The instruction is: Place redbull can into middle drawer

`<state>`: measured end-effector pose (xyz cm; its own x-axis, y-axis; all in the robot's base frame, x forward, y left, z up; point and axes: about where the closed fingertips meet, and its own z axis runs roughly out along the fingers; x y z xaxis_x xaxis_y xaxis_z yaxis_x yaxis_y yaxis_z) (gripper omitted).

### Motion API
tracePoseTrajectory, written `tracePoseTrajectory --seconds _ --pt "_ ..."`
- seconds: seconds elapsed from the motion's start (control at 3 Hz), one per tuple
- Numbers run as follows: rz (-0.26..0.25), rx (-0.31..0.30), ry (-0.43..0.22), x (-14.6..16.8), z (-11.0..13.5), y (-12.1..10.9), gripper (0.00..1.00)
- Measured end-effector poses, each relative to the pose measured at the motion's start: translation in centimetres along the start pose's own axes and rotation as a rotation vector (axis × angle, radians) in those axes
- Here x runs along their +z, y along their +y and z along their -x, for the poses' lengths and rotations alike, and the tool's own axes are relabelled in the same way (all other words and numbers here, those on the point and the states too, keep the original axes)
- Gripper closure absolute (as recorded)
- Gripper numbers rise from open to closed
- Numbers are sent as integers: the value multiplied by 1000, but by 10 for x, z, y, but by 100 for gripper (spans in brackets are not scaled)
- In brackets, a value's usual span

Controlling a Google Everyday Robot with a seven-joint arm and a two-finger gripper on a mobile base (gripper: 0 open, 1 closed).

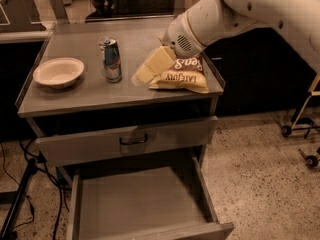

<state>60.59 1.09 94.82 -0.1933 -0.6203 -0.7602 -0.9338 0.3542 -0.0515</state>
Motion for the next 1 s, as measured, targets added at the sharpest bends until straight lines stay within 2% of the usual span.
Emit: tracePoseTrajectory --seconds 0.33,0.67,1.0 --pt "31 30 -53 16 9 -5 0" --pt "31 30 -53 16 9 -5 0" --pt "15 39 -99 33 7 -14 0"
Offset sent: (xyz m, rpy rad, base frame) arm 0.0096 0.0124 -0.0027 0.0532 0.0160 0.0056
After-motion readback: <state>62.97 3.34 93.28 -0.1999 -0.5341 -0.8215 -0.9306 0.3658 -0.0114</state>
